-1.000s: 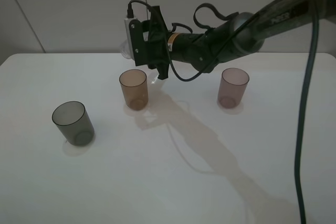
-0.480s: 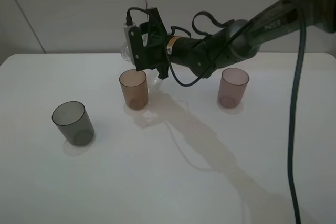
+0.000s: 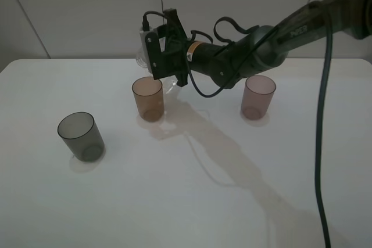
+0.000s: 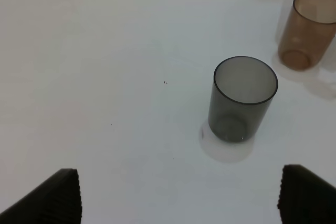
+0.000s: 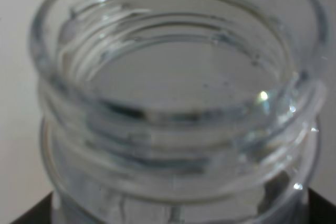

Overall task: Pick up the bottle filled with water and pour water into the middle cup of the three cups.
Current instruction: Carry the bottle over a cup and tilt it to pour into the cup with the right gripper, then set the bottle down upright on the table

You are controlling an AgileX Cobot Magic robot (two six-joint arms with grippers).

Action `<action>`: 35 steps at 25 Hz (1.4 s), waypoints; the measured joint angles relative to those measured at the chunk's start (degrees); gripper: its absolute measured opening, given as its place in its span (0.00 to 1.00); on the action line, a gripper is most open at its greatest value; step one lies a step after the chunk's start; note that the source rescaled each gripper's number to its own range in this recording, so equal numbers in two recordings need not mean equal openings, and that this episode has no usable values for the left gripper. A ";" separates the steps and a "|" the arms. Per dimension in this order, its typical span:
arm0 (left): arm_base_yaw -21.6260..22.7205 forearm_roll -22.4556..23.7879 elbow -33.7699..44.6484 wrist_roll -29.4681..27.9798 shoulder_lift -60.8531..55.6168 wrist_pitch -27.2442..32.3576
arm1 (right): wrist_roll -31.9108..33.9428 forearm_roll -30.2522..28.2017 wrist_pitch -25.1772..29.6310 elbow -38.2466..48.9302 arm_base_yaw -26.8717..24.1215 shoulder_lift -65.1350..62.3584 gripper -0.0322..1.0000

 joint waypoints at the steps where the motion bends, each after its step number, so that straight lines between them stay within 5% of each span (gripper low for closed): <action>1: 0.00 0.00 0.00 0.00 0.00 0.00 | 0.00 0.05 -0.19 0.00 -0.12 0.07 0.03; 35: 0.00 0.00 0.00 0.00 0.00 0.00 | -10.32 -1.92 -4.91 0.00 -1.69 0.62 0.03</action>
